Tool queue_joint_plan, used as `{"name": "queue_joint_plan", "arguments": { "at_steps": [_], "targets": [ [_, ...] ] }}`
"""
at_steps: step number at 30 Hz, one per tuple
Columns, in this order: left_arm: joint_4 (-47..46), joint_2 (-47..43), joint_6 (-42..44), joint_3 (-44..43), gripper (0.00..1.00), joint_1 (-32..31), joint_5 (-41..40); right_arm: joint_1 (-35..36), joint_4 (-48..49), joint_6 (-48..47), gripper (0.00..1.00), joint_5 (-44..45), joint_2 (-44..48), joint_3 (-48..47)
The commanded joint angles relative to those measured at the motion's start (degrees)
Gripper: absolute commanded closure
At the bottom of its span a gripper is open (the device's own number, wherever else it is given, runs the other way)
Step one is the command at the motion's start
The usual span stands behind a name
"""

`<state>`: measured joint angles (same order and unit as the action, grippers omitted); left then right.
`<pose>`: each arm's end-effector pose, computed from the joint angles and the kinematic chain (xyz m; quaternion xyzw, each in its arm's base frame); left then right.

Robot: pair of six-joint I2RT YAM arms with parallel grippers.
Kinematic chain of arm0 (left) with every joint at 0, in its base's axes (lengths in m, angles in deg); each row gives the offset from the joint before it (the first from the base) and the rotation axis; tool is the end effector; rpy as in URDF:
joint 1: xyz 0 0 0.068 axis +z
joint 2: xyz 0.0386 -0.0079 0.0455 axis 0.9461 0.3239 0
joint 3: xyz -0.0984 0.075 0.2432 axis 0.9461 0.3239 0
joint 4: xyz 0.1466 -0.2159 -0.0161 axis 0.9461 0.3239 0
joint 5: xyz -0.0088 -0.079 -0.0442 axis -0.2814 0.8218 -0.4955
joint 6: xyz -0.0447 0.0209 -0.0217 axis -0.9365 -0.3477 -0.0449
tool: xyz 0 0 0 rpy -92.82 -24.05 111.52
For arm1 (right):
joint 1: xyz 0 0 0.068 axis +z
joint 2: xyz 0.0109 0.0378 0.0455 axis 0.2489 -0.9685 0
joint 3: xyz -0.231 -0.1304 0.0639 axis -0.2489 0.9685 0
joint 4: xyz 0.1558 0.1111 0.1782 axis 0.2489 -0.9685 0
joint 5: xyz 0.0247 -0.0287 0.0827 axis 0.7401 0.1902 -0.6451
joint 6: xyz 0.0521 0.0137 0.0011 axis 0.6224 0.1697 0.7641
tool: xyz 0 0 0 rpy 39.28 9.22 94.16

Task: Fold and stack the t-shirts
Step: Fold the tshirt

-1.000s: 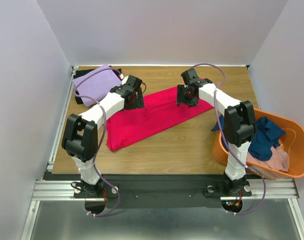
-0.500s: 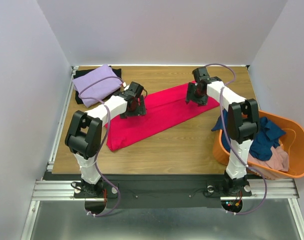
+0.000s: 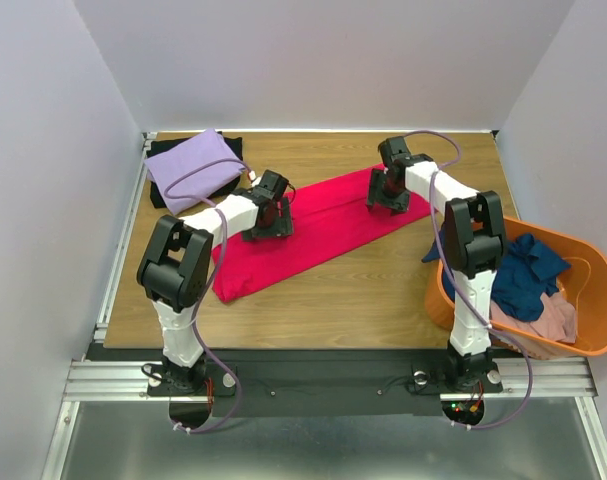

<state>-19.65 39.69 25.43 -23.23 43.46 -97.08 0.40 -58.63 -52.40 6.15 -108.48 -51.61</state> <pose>0.3504 -0.1765 0.1880 -0.0310 0.9552 -0.0583 0.2884 0.4396 0.1126 0.1844 0.0872 0.9725 0.0245 0.2145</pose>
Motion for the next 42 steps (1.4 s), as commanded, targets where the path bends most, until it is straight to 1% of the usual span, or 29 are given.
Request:
{"name": "queue_joint_plan", "arguments": {
  "at_steps": [1,7,13,17,21,22,23,25,30,34,38,41,42],
  "targets": [
    [-1.2,-0.6,-0.1,3.0,0.08,-0.2,1.2,-0.9,0.3,-0.8,0.3,0.8,-1.7,-2.8],
    [-3.7,-3.3,-3.9,10.0,0.09,-0.4,4.8,-1.7,0.1,-1.2,0.3,0.3,-5.6,-5.0],
    [-4.3,-7.3,-8.6,15.3,0.08,-3.3,7.1,-1.9,0.1,-1.2,0.31,-1.4,-10.0,-8.7],
    [-5.3,-8.9,-14.1,19.1,0.09,-6.5,9.6,-2.0,0.0,-0.9,0.31,-2.9,-13.5,-11.9],
    [-6.4,-10.9,-19.6,21.7,0.08,-11.4,9.7,-1.9,0.2,-0.7,0.31,-4.3,-16.1,-15.6],
    [-6.6,-11.1,-20.8,22.1,0.08,-13.6,9.8,-1.8,0.1,-0.7,0.31,-4.6,-16.9,-16.6],
    [-6.9,-11.2,-21.9,22.8,0.08,-14.7,11.3,-1.9,0.1,-0.8,0.31,-5.2,-17.5,-17.6],
    [-7.9,-11.3,-24.8,23.2,0.08,-17.0,12.0,-1.8,0.0,-0.8,0.31,-6.9,-19.1,-20.2],
    [-9.6,-9.8,-29.4,22.9,0.07,-25.1,12.9,-0.5,0.0,-1.0,0.31,-9.0,-21.7,-25.3],
    [-9.8,-8.6,-32.0,20.9,0.07,-30.3,13.2,1.3,0.0,-0.9,0.31,-9.2,-22.5,-26.3],
    [-9.1,-9.1,-34.3,19.3,0.07,-33.0,12.9,2.8,0.1,-0.6,0.31,-9.4,-22.4,-25.5],
    [-6.4,-11.7,-34.4,17.6,0.06,-33.6,10.9,3.9,0.1,-1.2,0.31,-9.5,-21.6,-25.3],
    [-4.2,-13.3,-34.2,16.1,0.06,-33.6,8.4,4.1,0.1,-1.4,0.31,-9.4,-20.9,-25.4]
  ]
}}
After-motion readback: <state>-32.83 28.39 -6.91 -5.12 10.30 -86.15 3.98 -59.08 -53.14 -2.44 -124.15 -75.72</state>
